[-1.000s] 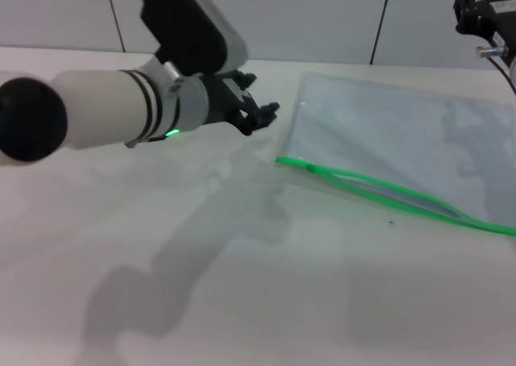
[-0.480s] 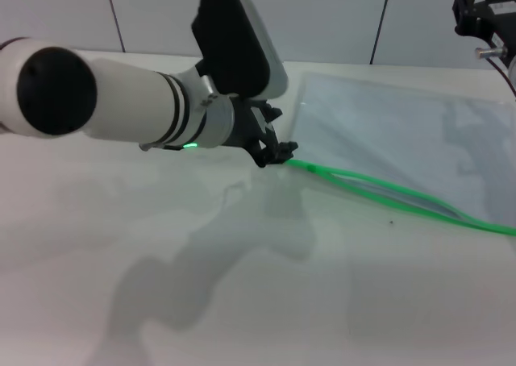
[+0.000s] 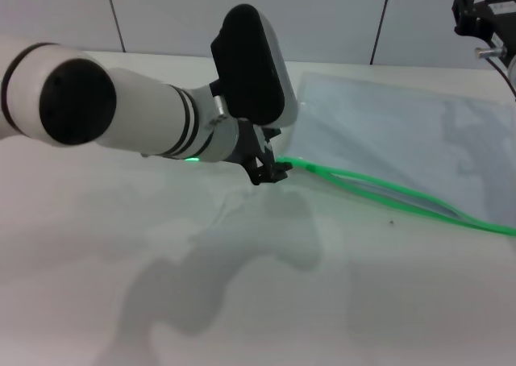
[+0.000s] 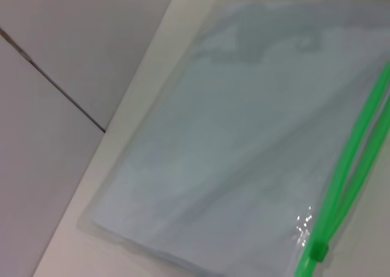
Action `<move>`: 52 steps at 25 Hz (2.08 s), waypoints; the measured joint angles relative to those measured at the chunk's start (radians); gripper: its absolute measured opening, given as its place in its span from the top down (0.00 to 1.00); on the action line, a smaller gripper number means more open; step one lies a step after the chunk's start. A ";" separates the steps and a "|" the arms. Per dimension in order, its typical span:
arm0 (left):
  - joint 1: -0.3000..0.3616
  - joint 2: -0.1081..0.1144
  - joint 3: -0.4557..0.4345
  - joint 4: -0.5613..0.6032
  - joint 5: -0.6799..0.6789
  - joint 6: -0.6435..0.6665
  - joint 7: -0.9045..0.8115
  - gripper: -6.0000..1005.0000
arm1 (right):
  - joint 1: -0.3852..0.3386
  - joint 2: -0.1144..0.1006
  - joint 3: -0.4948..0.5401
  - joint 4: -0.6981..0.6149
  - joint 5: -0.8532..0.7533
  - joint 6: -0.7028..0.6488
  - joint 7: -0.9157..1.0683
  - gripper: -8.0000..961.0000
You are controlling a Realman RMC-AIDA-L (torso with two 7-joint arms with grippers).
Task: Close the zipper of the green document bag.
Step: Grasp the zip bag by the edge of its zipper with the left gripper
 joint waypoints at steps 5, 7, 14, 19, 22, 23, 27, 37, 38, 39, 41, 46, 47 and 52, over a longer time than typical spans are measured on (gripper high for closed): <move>-0.008 -0.002 0.022 -0.014 0.015 0.008 0.000 0.45 | 0.009 0.000 -0.003 0.003 0.000 0.000 0.003 0.65; -0.013 -0.002 0.027 -0.025 0.015 0.015 0.001 0.45 | 0.016 0.000 -0.006 0.010 0.000 0.000 0.010 0.65; -0.020 -0.002 0.085 -0.069 0.018 0.102 0.009 0.45 | 0.024 0.000 -0.008 0.024 0.000 0.000 0.024 0.65; -0.022 -0.004 0.120 -0.080 0.043 0.151 0.008 0.45 | 0.024 0.000 -0.008 0.024 0.000 0.000 0.024 0.65; -0.022 -0.004 0.140 -0.084 0.061 0.168 0.006 0.45 | 0.024 0.000 -0.008 0.024 0.000 0.000 0.025 0.65; -0.023 -0.005 0.144 -0.086 0.066 0.170 0.005 0.45 | 0.024 0.000 -0.008 0.024 0.000 0.000 0.025 0.65; -0.029 -0.006 0.154 -0.104 0.082 0.179 0.004 0.45 | 0.024 0.000 -0.008 0.024 0.000 0.000 0.025 0.65; -0.049 -0.006 0.197 -0.141 0.092 0.232 -0.001 0.45 | 0.025 0.000 -0.008 0.025 0.000 0.000 0.025 0.65; -0.049 -0.006 0.201 -0.140 0.093 0.239 -0.001 0.45 | 0.025 0.000 -0.008 0.025 0.000 0.000 0.025 0.65; -0.050 -0.006 0.205 -0.139 0.094 0.246 -0.001 0.45 | 0.025 0.000 -0.008 0.025 0.000 0.000 0.025 0.65; -0.053 -0.006 0.212 -0.136 0.095 0.252 -0.001 0.45 | 0.025 0.000 -0.008 0.025 0.000 0.000 0.025 0.65; -0.064 -0.007 0.228 -0.139 0.096 0.262 0.000 0.44 | 0.025 0.000 -0.006 0.025 0.000 0.000 0.025 0.65; -0.065 -0.007 0.230 -0.140 0.096 0.266 0.000 0.44 | 0.025 0.000 -0.006 0.025 0.000 0.000 0.025 0.65; -0.066 -0.007 0.242 -0.143 0.106 0.276 0.001 0.43 | 0.026 0.000 -0.005 0.025 0.000 0.000 0.025 0.65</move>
